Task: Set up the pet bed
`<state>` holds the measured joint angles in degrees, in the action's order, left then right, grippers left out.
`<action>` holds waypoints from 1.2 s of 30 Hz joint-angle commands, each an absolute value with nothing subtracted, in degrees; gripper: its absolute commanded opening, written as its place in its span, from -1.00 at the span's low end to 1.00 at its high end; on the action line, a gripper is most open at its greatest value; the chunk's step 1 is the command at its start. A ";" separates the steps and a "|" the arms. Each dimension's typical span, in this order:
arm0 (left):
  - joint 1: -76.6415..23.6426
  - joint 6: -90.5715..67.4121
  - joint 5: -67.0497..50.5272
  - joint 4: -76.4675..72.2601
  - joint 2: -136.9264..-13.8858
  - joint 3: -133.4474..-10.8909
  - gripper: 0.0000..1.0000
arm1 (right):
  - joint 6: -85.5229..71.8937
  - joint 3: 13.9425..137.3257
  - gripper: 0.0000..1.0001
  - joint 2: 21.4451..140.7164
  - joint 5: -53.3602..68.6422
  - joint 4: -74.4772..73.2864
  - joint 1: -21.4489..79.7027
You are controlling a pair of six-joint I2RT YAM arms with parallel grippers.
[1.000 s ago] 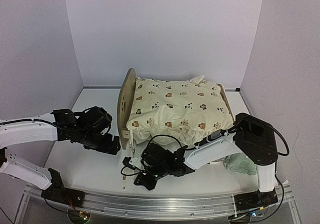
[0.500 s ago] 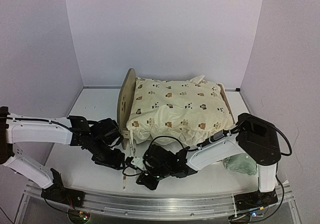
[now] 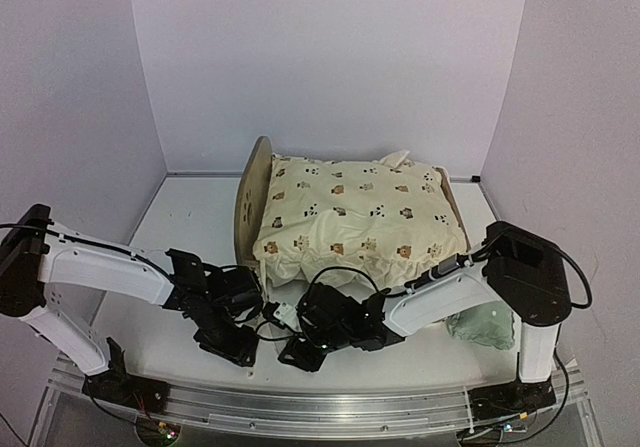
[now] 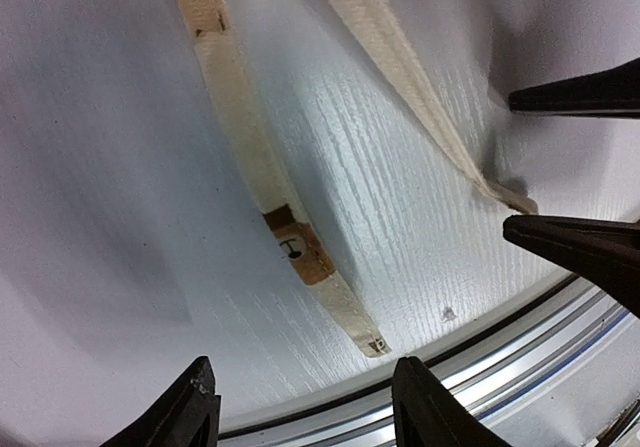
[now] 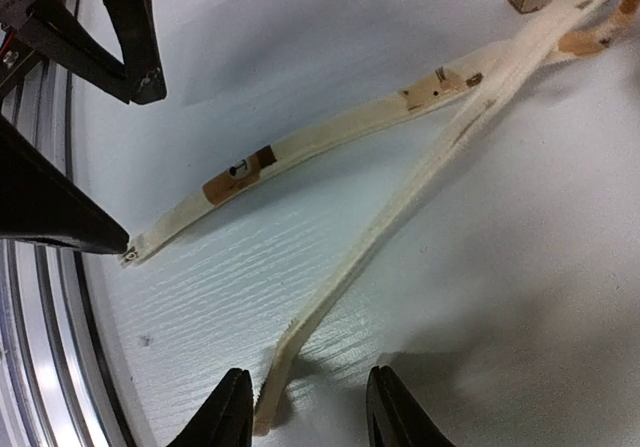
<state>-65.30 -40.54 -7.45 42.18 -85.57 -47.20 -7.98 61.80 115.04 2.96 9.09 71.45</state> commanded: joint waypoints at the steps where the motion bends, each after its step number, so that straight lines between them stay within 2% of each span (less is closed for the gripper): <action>1: -66.61 -41.34 -7.91 40.63 -87.46 -49.02 0.16 | -9.33 59.68 -0.17 113.31 2.54 4.23 71.11; 10: -69.87 -41.50 -4.72 40.98 -95.38 -53.05 0.02 | -9.14 57.42 -0.17 110.71 3.56 5.01 70.70; 12: -70.16 -41.75 -3.64 41.73 -97.21 -53.87 -0.09 | -9.15 57.03 -0.18 110.61 3.76 5.21 70.68; 13: -70.24 -41.96 -2.91 42.42 -98.01 -54.29 -0.15 | -9.16 56.88 -0.18 110.54 3.90 5.32 70.65; 18: -70.34 -43.35 -1.11 46.31 -99.46 -55.21 -0.85 | -9.11 56.05 -0.18 109.52 4.02 5.56 70.45; 20: -70.35 -43.79 -0.86 47.07 -98.83 -54.77 -0.98 | -9.06 55.73 -0.18 108.77 3.99 5.68 70.32; 36: -69.88 -46.00 9.69 44.48 -84.76 -52.77 -1.00 | -15.47 60.51 -0.11 107.22 -4.43 14.91 68.52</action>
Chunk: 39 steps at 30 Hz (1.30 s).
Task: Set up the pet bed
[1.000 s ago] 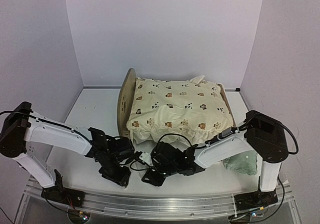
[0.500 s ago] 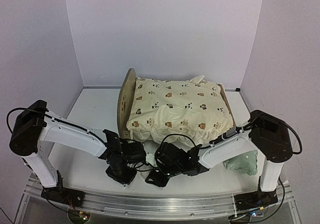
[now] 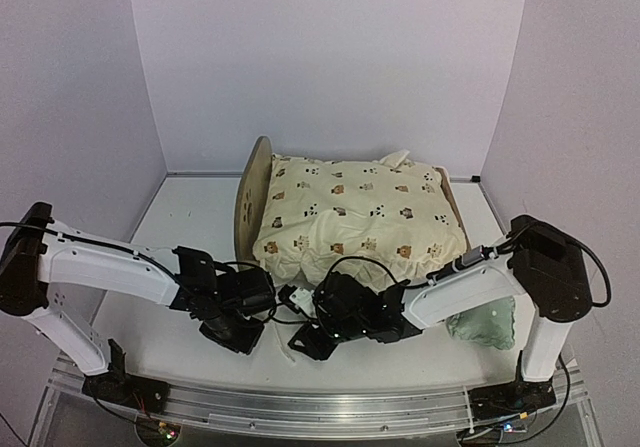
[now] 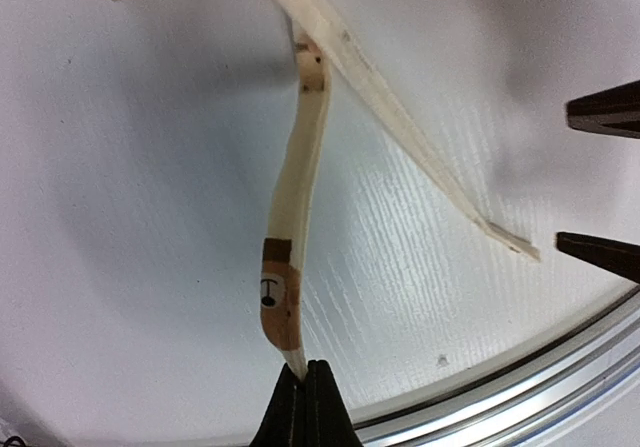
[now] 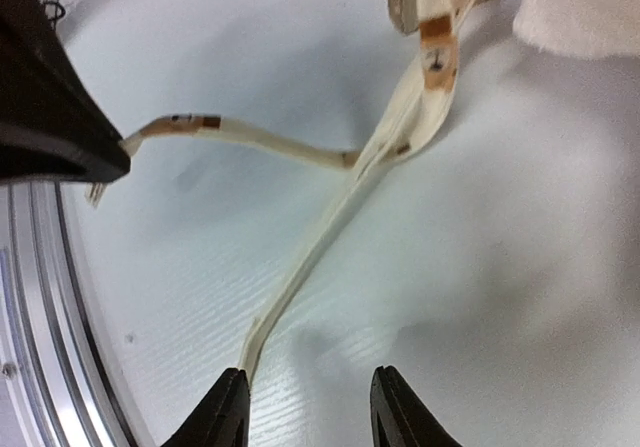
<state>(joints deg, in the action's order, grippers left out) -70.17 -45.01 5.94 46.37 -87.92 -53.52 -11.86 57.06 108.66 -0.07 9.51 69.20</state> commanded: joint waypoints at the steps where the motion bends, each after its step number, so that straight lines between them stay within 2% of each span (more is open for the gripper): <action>1: -69.81 -46.16 9.92 44.15 -84.48 -52.61 -1.00 | -16.10 60.85 -0.10 107.52 -5.10 15.91 68.39; 8: -69.79 -48.23 12.90 43.47 -82.57 -52.38 -1.00 | -15.46 65.57 0.02 110.67 -7.86 18.90 68.04; 19: -69.52 -49.13 16.65 39.86 -76.28 -50.95 -1.00 | -13.27 72.28 0.00 118.59 -13.94 23.08 67.72; 24: -69.44 -49.04 16.65 39.35 -76.02 -50.67 -1.00 | -11.72 74.74 -0.12 121.27 -15.36 23.62 67.61; 32: -69.12 -49.08 20.09 37.38 -75.14 -50.60 -1.00 | -9.67 72.77 -0.63 120.25 -17.33 24.93 67.59; 39: -64.23 -45.17 21.24 30.01 -74.20 -49.65 -1.00 | -10.08 68.99 -0.72 117.15 -13.87 26.26 67.59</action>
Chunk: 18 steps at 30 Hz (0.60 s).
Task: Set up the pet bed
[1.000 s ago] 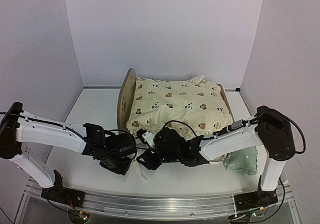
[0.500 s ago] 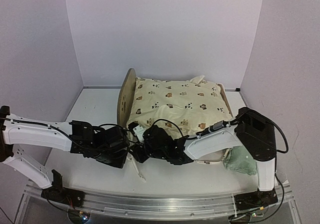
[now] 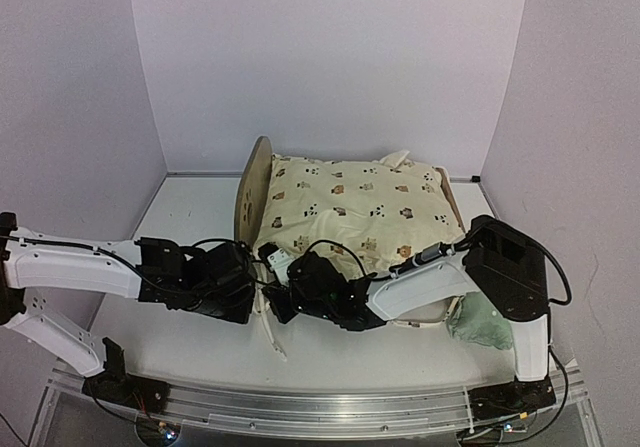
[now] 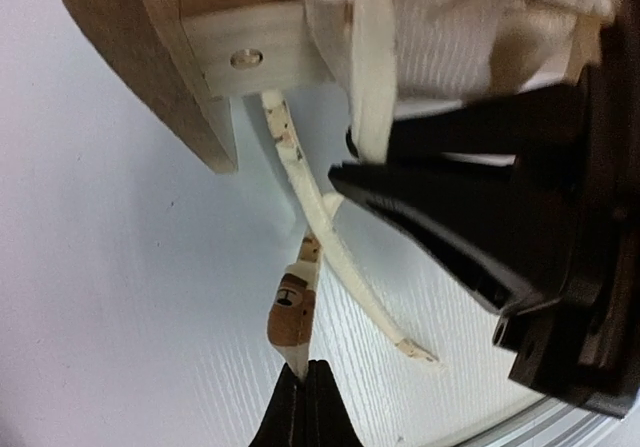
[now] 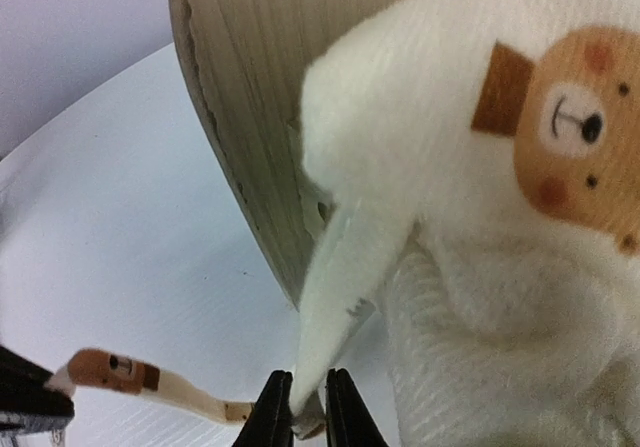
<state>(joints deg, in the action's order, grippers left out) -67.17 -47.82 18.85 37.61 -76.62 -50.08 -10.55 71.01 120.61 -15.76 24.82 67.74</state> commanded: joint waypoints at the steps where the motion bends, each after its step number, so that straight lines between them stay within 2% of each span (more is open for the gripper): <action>1: -63.44 -44.41 20.94 28.83 -74.38 -49.37 -1.00 | -10.10 68.71 -0.72 116.89 -13.28 26.40 67.59; 6: -59.66 -39.90 17.96 23.22 -76.05 -48.43 -1.00 | -9.65 67.60 -0.69 116.05 -11.30 26.84 67.59; 8: -58.56 -38.29 16.59 21.94 -76.66 -48.36 -1.00 | -8.92 67.09 -0.52 115.38 -10.26 26.95 67.47; 9: -58.18 -37.82 15.94 21.59 -76.92 -48.49 -1.00 | -8.41 66.67 -0.33 114.84 -9.43 26.91 67.37; 12: -58.02 -36.67 15.41 20.93 -77.60 -48.90 -1.00 | -7.85 64.77 -0.02 112.48 -6.73 26.89 66.37; 15: -57.93 -36.16 15.46 21.11 -78.28 -49.36 -1.00 | -8.08 62.26 -0.06 110.67 -5.17 26.96 64.60; 18: -57.87 -35.93 15.00 20.73 -78.45 -49.17 -1.00 | -8.47 61.29 -0.31 110.81 -5.14 26.98 62.55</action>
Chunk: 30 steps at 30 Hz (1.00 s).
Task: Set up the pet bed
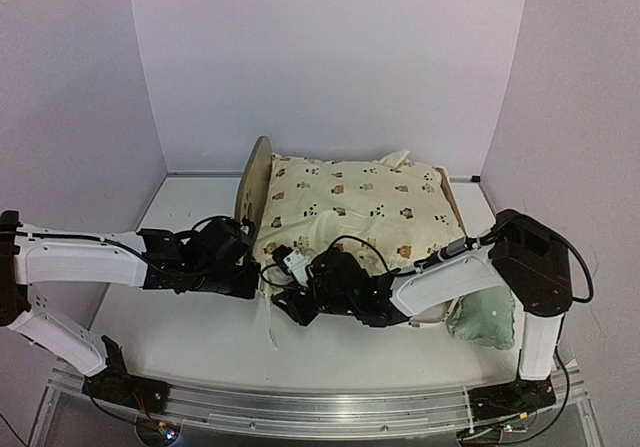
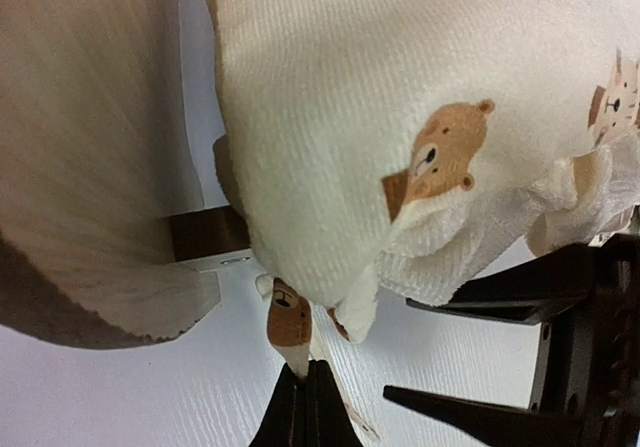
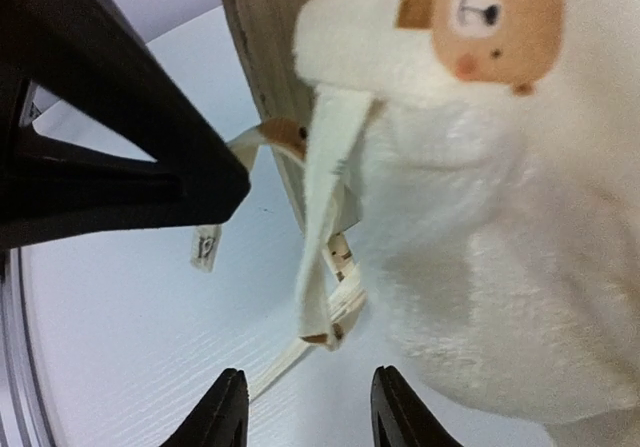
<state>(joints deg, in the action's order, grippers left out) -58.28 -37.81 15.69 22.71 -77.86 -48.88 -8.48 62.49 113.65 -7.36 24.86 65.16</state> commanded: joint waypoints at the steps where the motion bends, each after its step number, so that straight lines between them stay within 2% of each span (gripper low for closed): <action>1: -57.84 -35.85 14.75 20.61 -78.52 -49.10 -1.00 | -8.57 61.35 -0.38 111.27 -4.66 27.03 62.05; 6: -57.70 -35.39 13.81 20.06 -79.16 -49.19 -1.00 | -8.85 64.12 -0.61 115.18 -0.52 27.81 61.19; 9: -57.60 -35.18 13.71 20.09 -79.53 -49.41 -1.00 | -9.77 65.84 -0.66 117.08 2.10 28.57 61.18; 18: -57.31 -34.73 12.91 19.87 -79.33 -49.47 -1.00 | -10.12 68.62 -0.68 120.17 4.34 30.10 61.22; 30: -57.13 -33.99 12.85 20.79 -79.55 -50.24 -1.00 | -4.27 63.99 -0.70 117.47 -4.10 31.68 61.23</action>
<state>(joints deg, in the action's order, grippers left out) -57.52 -35.15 13.10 21.93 -79.29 -48.88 -6.97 65.66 119.79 -0.20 29.33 61.32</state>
